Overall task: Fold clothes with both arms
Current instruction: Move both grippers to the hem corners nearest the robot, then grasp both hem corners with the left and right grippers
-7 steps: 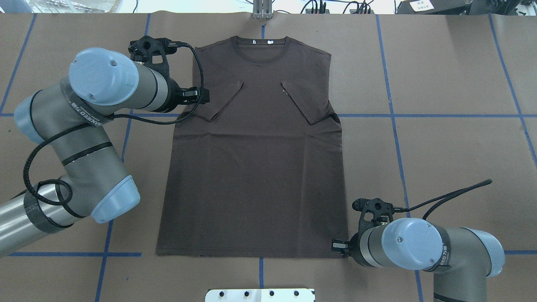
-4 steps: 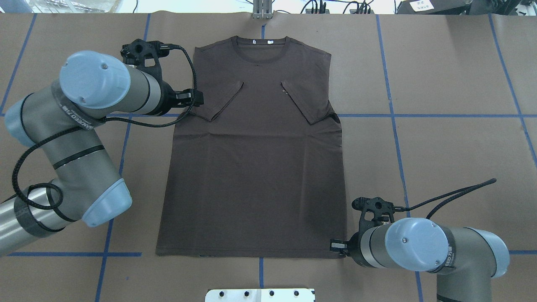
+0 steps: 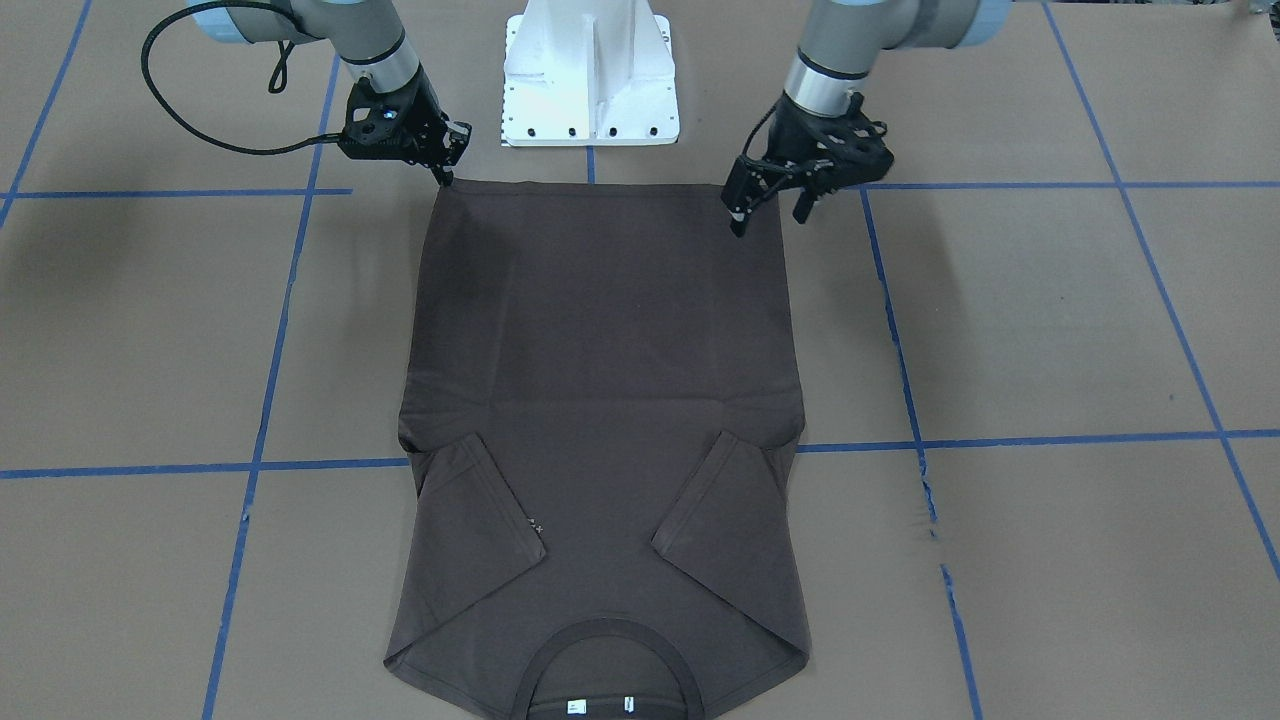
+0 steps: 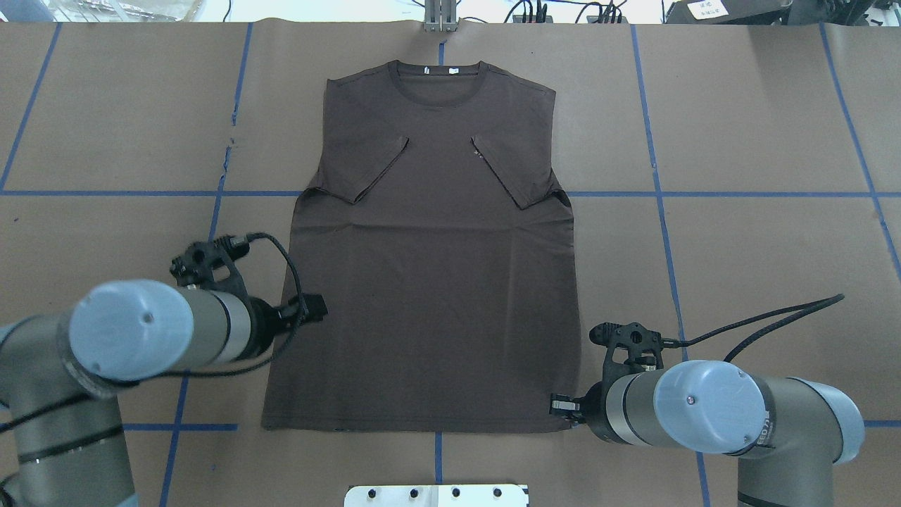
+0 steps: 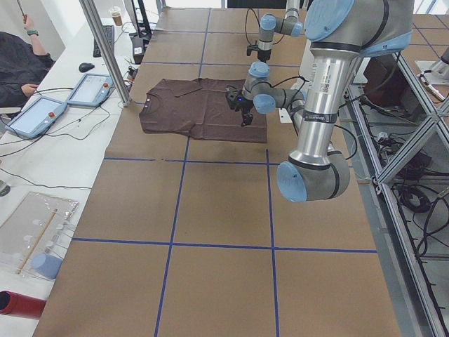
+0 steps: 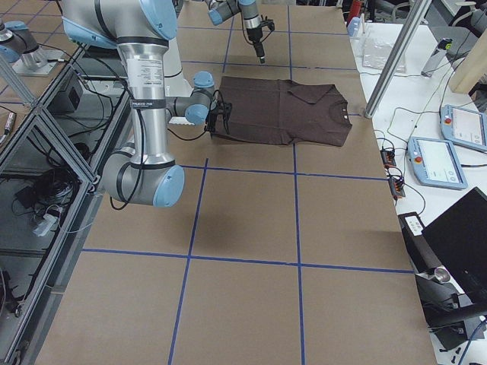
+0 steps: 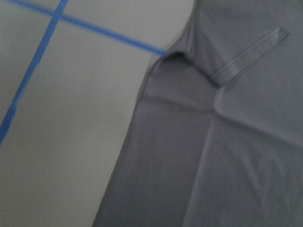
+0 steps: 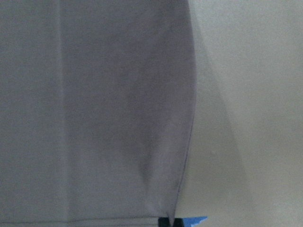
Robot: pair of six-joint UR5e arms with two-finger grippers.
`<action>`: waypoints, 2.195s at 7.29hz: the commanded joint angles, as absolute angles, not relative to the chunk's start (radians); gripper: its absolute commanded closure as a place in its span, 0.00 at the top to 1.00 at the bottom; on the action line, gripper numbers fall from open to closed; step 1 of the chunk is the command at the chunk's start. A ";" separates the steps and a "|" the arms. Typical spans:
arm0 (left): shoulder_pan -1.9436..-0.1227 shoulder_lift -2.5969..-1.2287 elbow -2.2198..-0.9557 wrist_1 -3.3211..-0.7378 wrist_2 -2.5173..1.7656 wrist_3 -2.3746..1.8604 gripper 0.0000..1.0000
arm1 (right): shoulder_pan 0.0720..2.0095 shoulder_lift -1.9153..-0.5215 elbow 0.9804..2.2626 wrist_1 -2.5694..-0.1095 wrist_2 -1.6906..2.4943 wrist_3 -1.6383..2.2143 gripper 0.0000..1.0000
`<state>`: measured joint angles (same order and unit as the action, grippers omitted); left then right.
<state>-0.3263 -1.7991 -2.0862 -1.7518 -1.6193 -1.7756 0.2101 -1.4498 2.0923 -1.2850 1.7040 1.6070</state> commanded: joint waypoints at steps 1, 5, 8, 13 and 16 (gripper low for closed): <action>-0.155 -1.789 -2.085 -1.654 -1.539 -1.969 1.00 | 0.219 -1.440 2.103 -1.284 1.703 1.601 0.00; -0.127 -1.747 -2.045 -1.657 -1.513 -1.968 0.99 | 0.229 -1.439 2.103 -1.284 1.704 1.598 0.00; -0.129 -1.746 -2.039 -1.655 -1.513 -1.960 0.93 | 0.232 -1.439 2.102 -1.284 1.704 1.598 0.00; -0.135 -1.746 -2.039 -1.657 -1.514 -1.965 0.56 | 0.242 -1.439 2.103 -1.284 1.709 1.598 0.00; -0.133 -1.752 -2.048 -1.657 -1.516 -1.967 0.07 | 0.252 -1.442 2.103 -1.284 1.712 1.597 0.00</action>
<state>-0.1337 -1.7490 -2.0452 -1.6566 -1.5144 -1.9668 0.2479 -1.4406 2.1038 -1.2839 1.7102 1.5974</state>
